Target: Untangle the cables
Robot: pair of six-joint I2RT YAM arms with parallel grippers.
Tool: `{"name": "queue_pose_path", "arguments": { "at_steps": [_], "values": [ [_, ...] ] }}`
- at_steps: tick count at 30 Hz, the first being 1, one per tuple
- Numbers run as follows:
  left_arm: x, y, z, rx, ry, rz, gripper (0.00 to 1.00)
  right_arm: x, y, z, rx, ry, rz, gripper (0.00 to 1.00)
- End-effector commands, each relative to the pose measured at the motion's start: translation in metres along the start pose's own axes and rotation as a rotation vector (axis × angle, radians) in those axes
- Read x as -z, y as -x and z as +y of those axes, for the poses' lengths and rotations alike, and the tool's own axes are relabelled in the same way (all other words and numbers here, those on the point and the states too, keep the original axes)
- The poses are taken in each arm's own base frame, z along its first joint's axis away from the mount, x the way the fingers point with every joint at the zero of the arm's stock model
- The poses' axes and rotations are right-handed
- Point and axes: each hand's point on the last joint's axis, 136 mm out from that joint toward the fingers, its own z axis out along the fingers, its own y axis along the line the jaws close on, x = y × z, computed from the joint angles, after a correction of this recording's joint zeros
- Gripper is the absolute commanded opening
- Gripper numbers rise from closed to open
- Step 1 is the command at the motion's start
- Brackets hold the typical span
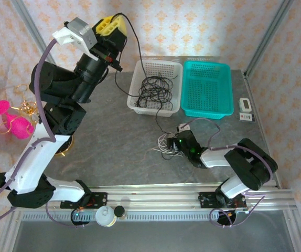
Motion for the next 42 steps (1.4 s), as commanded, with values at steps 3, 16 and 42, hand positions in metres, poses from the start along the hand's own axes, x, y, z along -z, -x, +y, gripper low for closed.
{"name": "queue_pose_path", "arguments": {
  "at_steps": [3, 16, 42],
  "values": [
    [-0.008, 0.012, 0.005, -0.044, 0.031, -0.056, 0.0, 0.02, 0.031, 0.006, -0.015, 0.024, -0.099, 0.8],
    [-0.012, 0.011, 0.012, -0.103, 0.076, -0.058, 0.0, 0.049, 0.07, -0.011, -0.098, -0.057, -0.185, 0.55],
    [-0.021, 0.018, 0.04, -0.254, 0.224, -0.099, 0.0, 0.025, 0.036, -0.013, -0.351, 0.181, 0.038, 0.45]
  ]
}}
